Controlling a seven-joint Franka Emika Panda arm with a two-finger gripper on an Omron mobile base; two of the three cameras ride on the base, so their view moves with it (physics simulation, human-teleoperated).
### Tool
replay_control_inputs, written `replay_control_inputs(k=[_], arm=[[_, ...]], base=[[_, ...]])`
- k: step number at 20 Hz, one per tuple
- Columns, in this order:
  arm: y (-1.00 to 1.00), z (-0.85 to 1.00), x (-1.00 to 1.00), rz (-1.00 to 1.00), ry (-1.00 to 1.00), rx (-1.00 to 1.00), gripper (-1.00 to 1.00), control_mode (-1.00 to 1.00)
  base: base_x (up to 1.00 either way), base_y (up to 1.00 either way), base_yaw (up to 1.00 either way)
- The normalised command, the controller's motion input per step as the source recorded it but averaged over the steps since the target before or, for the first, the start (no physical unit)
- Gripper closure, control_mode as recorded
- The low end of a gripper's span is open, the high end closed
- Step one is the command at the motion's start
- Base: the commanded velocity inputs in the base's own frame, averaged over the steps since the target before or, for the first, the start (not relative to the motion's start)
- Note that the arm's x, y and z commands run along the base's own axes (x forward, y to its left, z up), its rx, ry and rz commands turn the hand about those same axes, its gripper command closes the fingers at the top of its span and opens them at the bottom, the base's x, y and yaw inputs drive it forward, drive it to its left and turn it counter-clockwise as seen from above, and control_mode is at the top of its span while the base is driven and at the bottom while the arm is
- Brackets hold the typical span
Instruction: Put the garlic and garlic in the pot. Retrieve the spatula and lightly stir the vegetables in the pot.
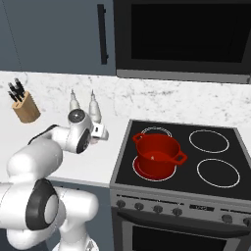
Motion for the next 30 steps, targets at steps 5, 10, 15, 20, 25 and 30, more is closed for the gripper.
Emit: replay_control_inputs(k=[5,10,15,20,25,30], arm=[[-0.52,0.94,-0.08,-0.12,-0.05,0.0,1.0,-1.0],[-0.74,0.94,0.01,-0.13,0.02,0.0,1.0,-1.0],[-0.71,0.41,0.08,-0.13,0.06,0.0,1.0,-1.0],[-0.96,-0.12,0.16,-0.2,0.11,0.0,1.0,-1.0],[-1.0,-0.26,0.16,-0.16,0.14,0.0,1.0,-1.0],[-0.4,-0.58,0.0,-0.06,0.07,0.0,1.0,-1.0]], base=[[0.0,0.0,0.0],[0.0,0.0,0.0],[0.0,0.0,0.0],[0.0,0.0,0.0],[0.0,0.0,0.0],[0.0,0.0,0.0]])
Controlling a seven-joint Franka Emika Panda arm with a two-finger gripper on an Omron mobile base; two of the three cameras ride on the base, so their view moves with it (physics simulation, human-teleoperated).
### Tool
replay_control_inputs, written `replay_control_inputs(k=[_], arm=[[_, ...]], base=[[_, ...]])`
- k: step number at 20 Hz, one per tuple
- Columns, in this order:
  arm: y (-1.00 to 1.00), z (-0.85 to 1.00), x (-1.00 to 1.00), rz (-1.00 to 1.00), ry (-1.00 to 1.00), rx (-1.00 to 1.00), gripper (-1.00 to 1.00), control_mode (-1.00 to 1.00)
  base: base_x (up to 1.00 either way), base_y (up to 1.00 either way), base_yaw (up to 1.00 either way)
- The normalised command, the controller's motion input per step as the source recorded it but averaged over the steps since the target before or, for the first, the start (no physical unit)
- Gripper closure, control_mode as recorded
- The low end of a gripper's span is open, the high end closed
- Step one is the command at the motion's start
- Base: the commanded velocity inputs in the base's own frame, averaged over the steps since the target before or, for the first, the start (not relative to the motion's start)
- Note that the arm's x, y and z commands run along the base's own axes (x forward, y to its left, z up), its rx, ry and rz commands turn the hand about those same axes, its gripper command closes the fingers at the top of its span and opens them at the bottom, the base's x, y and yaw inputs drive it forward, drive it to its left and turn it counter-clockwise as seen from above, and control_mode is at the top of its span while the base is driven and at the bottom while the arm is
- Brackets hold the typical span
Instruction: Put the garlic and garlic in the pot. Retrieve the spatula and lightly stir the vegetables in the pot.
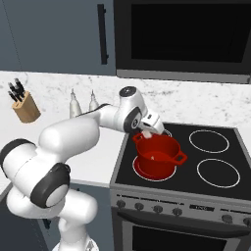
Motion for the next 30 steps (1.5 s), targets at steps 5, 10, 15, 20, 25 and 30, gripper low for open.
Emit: replay_control_inputs(k=[5,10,15,20,25,30], arm=[[-0.14,-0.57,-0.03,-0.04,0.05,0.0,1.0,-1.0],[-0.27,-0.55,0.0,-0.04,0.06,0.0,1.0,-1.0],[-0.05,-0.5,0.0,-0.05,0.07,0.0,1.0,-1.0],[0.0,-0.21,0.0,-0.05,0.03,0.0,-1.0,-1.0],[-0.14,0.04,0.0,-0.02,0.07,0.0,-1.0,-1.0],[-0.08,0.0,0.02,0.02,0.21,-0.05,-1.0,-1.0]], base=[[0.0,0.0,0.0],[0.0,0.0,0.0],[0.0,0.0,0.0],[0.0,0.0,0.0],[0.0,0.0,0.0],[0.0,0.0,0.0]])
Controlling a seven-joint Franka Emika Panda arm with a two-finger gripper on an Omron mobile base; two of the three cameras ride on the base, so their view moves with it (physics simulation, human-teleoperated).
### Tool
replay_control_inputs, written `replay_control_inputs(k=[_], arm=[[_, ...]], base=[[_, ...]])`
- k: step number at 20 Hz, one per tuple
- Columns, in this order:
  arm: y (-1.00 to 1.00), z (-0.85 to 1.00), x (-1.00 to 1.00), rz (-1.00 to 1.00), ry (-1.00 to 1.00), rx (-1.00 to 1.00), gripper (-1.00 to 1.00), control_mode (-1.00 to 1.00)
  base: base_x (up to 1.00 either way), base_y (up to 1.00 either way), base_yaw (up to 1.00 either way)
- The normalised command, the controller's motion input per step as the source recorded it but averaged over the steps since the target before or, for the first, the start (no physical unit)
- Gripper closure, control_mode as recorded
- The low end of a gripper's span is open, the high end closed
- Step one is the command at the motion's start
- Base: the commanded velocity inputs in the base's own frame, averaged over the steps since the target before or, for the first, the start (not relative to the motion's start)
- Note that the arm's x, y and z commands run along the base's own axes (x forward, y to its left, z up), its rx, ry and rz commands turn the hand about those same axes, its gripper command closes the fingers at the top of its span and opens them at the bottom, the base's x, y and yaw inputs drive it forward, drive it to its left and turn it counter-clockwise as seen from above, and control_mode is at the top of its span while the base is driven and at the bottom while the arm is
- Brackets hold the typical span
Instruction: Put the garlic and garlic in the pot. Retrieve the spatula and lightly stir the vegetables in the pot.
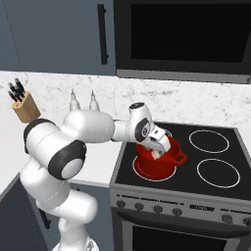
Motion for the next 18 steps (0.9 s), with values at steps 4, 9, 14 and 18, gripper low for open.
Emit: replay_control_inputs(k=[4,9,14,18], arm=[[0.0,0.04,-0.06,0.08,-0.03,0.0,-1.0,-1.0],[-0.01,0.15,-0.28,0.1,-0.24,0.07,-1.0,-1.0],[0.0,0.06,-0.24,0.13,0.1,0.0,-1.0,-1.0],[0.0,0.09,-0.17,0.07,-0.19,0.0,-1.0,-1.0]], base=[[0.0,0.0,0.0],[0.0,0.0,0.0],[0.0,0.0,0.0],[0.0,0.0,0.0]])
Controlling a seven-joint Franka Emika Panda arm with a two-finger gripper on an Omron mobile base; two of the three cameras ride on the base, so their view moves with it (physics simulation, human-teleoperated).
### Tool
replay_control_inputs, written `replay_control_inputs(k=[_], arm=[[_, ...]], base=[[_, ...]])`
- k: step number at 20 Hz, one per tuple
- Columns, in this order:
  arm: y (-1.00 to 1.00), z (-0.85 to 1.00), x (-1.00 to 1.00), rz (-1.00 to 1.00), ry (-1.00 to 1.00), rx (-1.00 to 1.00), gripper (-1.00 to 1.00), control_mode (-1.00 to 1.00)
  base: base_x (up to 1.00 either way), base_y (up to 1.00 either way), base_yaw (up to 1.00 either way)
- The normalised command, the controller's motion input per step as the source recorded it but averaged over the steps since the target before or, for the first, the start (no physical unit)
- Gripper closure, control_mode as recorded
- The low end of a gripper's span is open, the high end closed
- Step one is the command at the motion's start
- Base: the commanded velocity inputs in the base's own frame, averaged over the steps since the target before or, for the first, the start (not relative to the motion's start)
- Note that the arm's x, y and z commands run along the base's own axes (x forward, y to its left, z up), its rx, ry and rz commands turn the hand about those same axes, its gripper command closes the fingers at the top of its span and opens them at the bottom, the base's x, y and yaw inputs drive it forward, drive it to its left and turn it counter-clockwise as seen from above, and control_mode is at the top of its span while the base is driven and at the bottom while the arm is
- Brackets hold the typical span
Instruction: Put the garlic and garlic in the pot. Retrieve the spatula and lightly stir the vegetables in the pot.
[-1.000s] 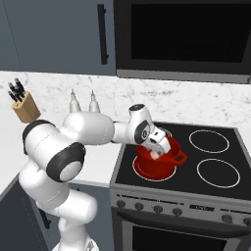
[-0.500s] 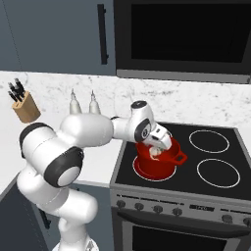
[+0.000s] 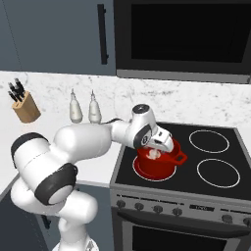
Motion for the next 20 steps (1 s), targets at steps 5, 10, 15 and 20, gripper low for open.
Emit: replay_control_inputs(k=[5,10,15,20], arm=[[0.05,0.39,-0.35,0.06,-0.07,0.0,-1.0,-1.0],[0.51,0.48,-0.42,0.11,-0.02,0.0,-1.0,-1.0],[0.99,0.15,-0.23,0.2,0.0,-0.02,-1.0,-1.0],[0.97,0.0,-0.13,0.46,0.06,0.0,-1.0,-1.0]], base=[[0.0,0.0,0.0],[0.0,0.0,0.0],[0.0,0.0,0.0],[0.0,0.0,0.0]])
